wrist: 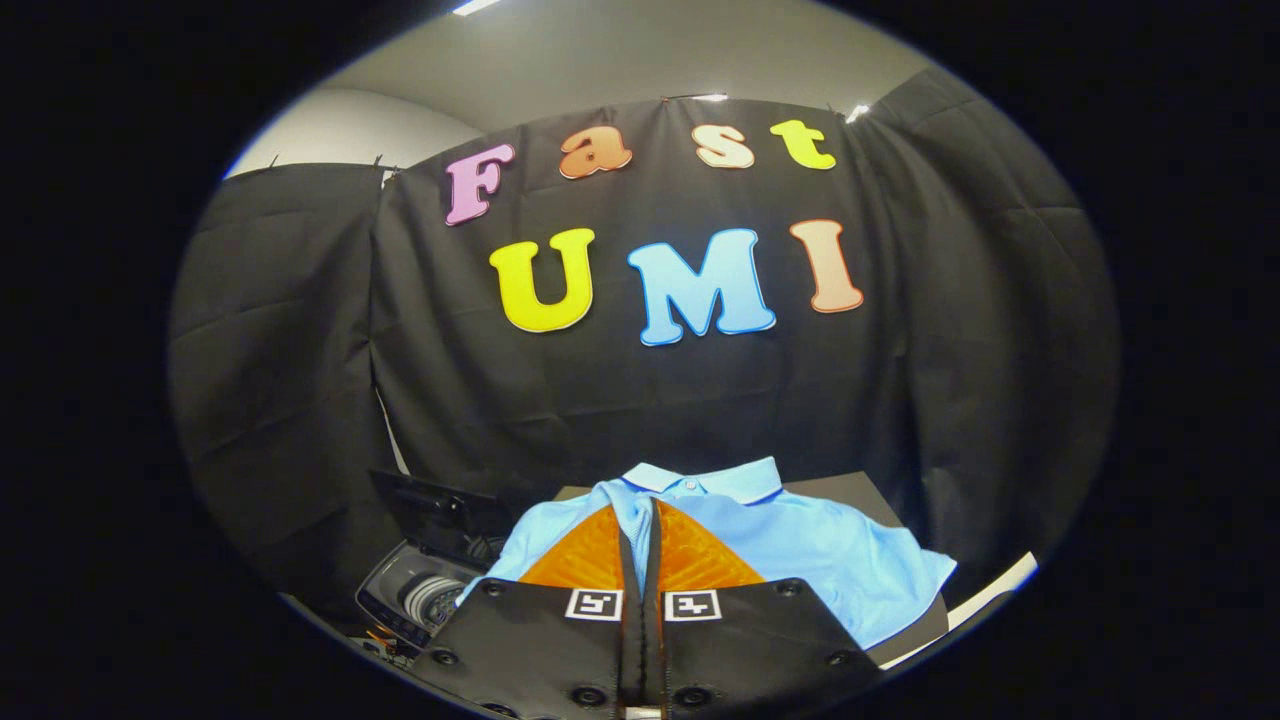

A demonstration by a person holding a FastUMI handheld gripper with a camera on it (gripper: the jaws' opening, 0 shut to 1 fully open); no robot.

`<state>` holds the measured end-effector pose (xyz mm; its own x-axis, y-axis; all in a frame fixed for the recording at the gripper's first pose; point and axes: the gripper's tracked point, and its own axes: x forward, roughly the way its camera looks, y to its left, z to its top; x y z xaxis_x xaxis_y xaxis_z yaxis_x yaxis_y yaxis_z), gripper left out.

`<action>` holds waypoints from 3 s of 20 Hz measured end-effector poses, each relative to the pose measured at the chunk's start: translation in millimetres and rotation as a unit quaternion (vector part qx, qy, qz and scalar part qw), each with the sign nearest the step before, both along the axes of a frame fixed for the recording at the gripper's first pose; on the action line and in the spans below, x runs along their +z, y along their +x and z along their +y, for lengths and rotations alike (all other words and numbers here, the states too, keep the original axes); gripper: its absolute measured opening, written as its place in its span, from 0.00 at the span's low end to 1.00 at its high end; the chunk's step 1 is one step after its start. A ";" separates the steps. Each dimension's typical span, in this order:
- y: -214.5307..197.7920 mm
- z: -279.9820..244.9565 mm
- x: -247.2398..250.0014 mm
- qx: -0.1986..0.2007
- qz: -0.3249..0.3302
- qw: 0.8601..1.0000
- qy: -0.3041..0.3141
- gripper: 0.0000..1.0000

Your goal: Put the clothes into the washing machine and then close the washing machine lid.

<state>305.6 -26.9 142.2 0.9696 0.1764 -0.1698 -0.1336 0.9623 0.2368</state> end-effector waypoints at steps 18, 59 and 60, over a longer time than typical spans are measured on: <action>-4.2 161.7 96.3 0.037 -0.055 0.998 -0.012 0.01; 31.3 417.7 -85.0 0.154 0.103 0.981 -0.064 0.01; 32.0 416.5 -95.2 0.151 0.111 0.980 -0.066 0.01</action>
